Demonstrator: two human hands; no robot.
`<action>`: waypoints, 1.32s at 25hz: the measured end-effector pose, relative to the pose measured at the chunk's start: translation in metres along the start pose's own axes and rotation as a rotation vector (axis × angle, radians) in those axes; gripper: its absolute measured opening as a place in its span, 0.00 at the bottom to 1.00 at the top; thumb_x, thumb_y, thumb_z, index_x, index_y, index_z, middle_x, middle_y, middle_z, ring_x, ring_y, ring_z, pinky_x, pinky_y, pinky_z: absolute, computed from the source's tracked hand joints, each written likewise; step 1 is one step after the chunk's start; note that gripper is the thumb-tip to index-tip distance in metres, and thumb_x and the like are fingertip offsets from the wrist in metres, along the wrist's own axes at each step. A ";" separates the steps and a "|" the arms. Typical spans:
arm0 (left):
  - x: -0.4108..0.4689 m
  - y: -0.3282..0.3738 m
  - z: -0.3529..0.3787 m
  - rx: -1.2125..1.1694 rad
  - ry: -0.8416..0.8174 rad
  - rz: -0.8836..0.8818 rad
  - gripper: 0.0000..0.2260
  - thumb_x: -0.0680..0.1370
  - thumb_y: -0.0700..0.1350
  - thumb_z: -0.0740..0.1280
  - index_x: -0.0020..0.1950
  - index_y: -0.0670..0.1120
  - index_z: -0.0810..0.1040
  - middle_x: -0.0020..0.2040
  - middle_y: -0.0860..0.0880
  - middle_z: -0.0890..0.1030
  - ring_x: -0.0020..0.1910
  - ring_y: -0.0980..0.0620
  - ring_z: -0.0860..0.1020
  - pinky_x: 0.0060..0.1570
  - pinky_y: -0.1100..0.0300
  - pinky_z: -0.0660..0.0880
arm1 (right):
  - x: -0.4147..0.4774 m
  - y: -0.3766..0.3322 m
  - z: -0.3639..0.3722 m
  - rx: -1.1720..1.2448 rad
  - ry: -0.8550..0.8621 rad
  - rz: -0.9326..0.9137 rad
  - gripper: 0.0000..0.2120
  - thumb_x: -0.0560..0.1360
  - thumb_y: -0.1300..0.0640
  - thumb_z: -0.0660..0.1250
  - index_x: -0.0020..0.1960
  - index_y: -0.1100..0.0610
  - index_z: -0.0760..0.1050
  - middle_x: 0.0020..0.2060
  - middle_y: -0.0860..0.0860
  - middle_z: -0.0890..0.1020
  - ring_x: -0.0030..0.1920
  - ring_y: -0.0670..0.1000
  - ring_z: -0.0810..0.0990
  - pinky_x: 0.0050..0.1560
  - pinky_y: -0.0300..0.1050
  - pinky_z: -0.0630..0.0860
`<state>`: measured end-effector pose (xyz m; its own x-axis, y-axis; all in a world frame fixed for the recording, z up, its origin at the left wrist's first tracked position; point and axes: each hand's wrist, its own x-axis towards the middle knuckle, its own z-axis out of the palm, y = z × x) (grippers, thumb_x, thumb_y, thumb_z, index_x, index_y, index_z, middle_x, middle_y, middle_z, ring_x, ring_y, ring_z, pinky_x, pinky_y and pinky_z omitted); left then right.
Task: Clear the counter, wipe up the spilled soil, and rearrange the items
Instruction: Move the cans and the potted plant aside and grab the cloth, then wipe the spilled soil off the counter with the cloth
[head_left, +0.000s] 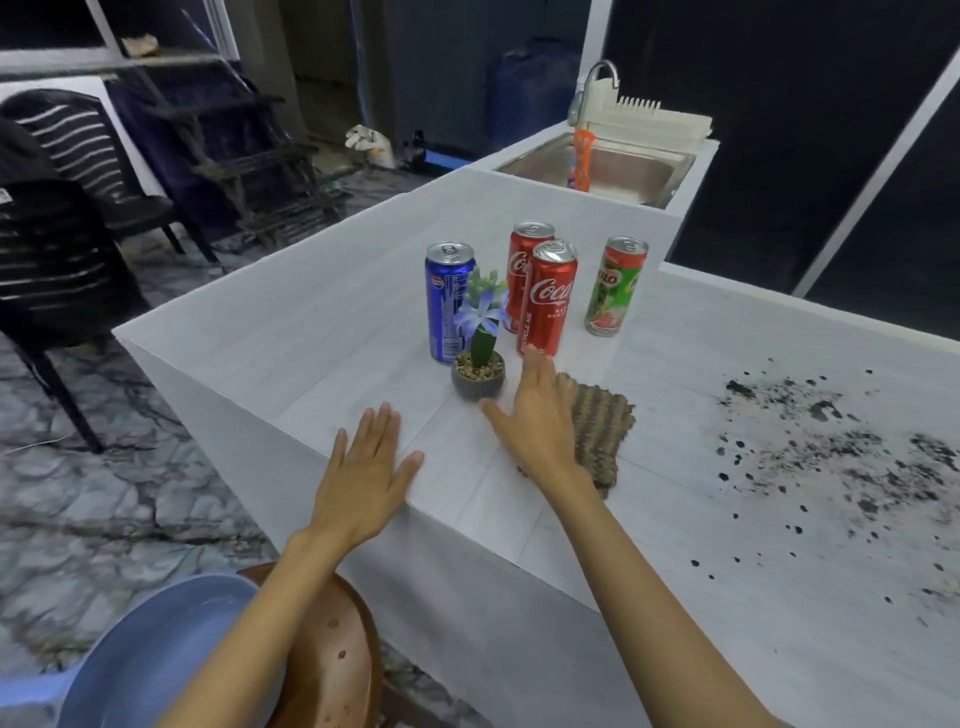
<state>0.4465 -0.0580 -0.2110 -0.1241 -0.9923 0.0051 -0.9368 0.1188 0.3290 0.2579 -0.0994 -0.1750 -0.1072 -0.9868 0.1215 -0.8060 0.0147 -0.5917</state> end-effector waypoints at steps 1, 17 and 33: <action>0.001 0.006 -0.004 -0.035 0.008 0.025 0.26 0.81 0.54 0.47 0.76 0.46 0.46 0.78 0.50 0.46 0.76 0.54 0.42 0.74 0.56 0.39 | -0.007 0.011 -0.006 -0.137 0.001 0.043 0.37 0.77 0.45 0.58 0.77 0.59 0.44 0.77 0.54 0.49 0.77 0.55 0.45 0.74 0.61 0.43; 0.024 0.161 0.034 -0.373 -0.093 0.504 0.20 0.81 0.44 0.54 0.73 0.46 0.61 0.76 0.51 0.58 0.76 0.55 0.48 0.71 0.64 0.41 | -0.072 0.161 -0.117 -0.035 0.214 0.205 0.22 0.76 0.67 0.55 0.69 0.57 0.69 0.69 0.54 0.71 0.69 0.56 0.70 0.70 0.45 0.66; 0.054 0.179 0.063 -0.012 -0.087 0.472 0.23 0.81 0.51 0.45 0.76 0.46 0.50 0.78 0.51 0.49 0.77 0.55 0.45 0.75 0.55 0.41 | -0.128 0.178 -0.110 -0.431 0.034 0.033 0.27 0.77 0.41 0.40 0.76 0.43 0.48 0.77 0.45 0.50 0.77 0.50 0.42 0.77 0.51 0.41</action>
<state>0.2519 -0.0877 -0.2114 -0.5620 -0.8234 0.0780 -0.7679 0.5545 0.3207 0.0645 0.0473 -0.2083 -0.1499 -0.9789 0.1386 -0.9706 0.1190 -0.2093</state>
